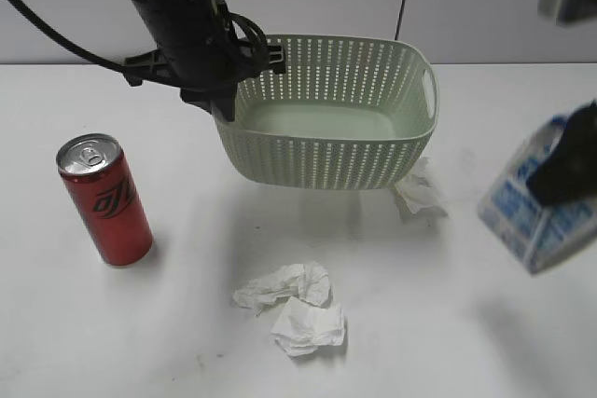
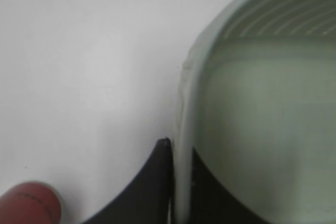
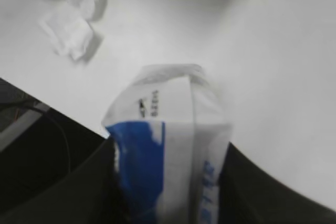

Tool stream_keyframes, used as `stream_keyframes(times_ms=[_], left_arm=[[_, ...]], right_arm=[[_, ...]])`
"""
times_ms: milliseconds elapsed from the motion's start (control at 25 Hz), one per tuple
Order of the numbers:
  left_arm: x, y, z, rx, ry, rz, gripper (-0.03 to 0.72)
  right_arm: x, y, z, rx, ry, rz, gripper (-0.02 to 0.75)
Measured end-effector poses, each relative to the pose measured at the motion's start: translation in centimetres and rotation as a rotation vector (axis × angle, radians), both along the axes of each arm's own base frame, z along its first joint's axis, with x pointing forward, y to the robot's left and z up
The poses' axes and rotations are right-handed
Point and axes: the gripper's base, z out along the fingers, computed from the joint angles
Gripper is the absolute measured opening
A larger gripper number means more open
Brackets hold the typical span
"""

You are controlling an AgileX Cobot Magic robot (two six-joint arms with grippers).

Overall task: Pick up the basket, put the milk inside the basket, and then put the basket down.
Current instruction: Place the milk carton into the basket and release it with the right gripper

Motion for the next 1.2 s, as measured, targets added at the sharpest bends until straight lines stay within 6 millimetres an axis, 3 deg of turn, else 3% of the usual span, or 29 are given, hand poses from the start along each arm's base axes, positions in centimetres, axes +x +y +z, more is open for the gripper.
stream_keyframes(times_ms=[160,320,520,720,920,1040,1200], left_arm=[[0.1,-0.2,-0.7,-0.005,0.026,0.006,0.008],[0.2,-0.5,-1.7,-0.004,0.049,0.01,0.008],[0.4,-0.8,-2.9,-0.011,0.076,0.018,0.008],[0.7,-1.0,-2.9,-0.033,0.053,0.021,0.007],[0.7,-1.0,-2.9,-0.034,0.051,0.021,0.007],[0.7,-1.0,-2.9,-0.034,0.051,0.021,0.007],[0.7,-1.0,-2.9,-0.034,0.051,0.021,0.007]], right_arm=[[1.9,1.0,5.7,0.069,-0.141,0.004,0.292],[6.0,2.9,7.0,0.078,-0.16,0.005,0.292],[11.7,5.9,4.1,0.059,-0.075,0.006,0.292],[15.9,8.6,-1.5,0.076,0.07,-0.004,0.292],[18.1,9.6,-6.5,0.031,0.129,0.01,0.292],[18.8,9.7,-7.6,-0.006,0.098,0.039,0.292],[19.3,9.6,-7.4,-0.017,0.028,0.059,0.292]])
